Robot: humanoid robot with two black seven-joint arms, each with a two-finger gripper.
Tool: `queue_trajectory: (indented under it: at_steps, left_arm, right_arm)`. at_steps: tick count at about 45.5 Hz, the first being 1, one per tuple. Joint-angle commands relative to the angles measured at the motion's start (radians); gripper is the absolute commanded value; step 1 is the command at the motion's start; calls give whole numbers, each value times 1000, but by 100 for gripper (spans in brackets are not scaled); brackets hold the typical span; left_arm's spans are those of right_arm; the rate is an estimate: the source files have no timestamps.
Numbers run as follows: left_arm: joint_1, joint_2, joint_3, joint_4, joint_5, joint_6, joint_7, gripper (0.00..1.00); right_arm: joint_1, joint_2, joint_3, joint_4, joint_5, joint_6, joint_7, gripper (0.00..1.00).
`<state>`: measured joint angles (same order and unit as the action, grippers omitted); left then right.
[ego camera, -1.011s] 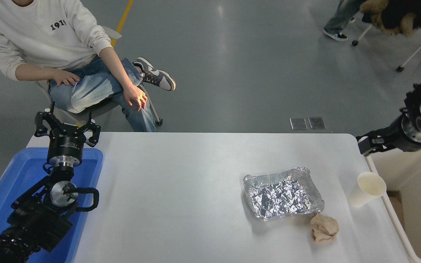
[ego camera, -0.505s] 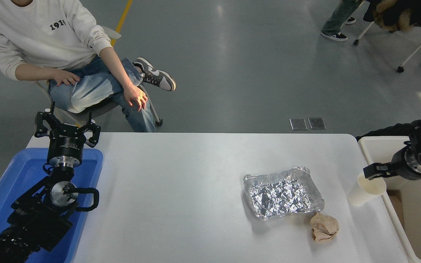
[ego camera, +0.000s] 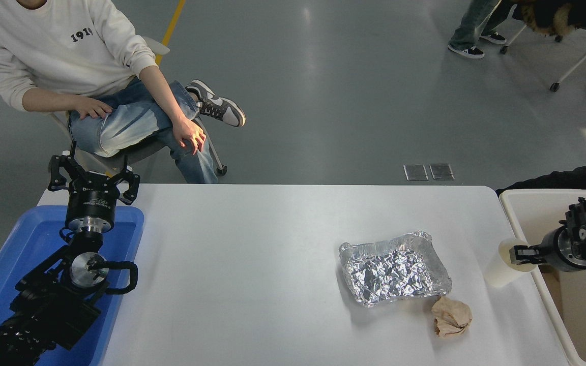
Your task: Pick up paper cup place in dustbin
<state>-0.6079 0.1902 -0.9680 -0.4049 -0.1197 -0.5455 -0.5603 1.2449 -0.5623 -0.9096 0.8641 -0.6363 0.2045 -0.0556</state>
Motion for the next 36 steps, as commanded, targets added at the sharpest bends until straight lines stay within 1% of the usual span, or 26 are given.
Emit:
queue_trajectory:
  at_steps: [1, 11, 18, 29, 36]
  left_arm:
    - [-1, 0, 0, 0, 0, 1, -1, 99]
    - [-1, 0, 0, 0, 0, -1, 0, 99]
    - [0, 0, 2, 0, 2, -1, 0, 99]
    - [-1, 0, 2, 0, 2, -1, 0, 99]
    - [0, 0, 2, 0, 2, 1, 0, 99]
  right_arm:
    - [-15, -2, 24, -10, 15, 3, -20, 0]
    - [8, -7, -18, 13, 3, 3, -27, 0]
    - [123, -27, -72, 127, 3, 3, -30, 0]
    - [519, -114, -281, 441, 7, 12, -32, 0]
    - [819, -139, -413, 621, 14, 93, -26, 0]
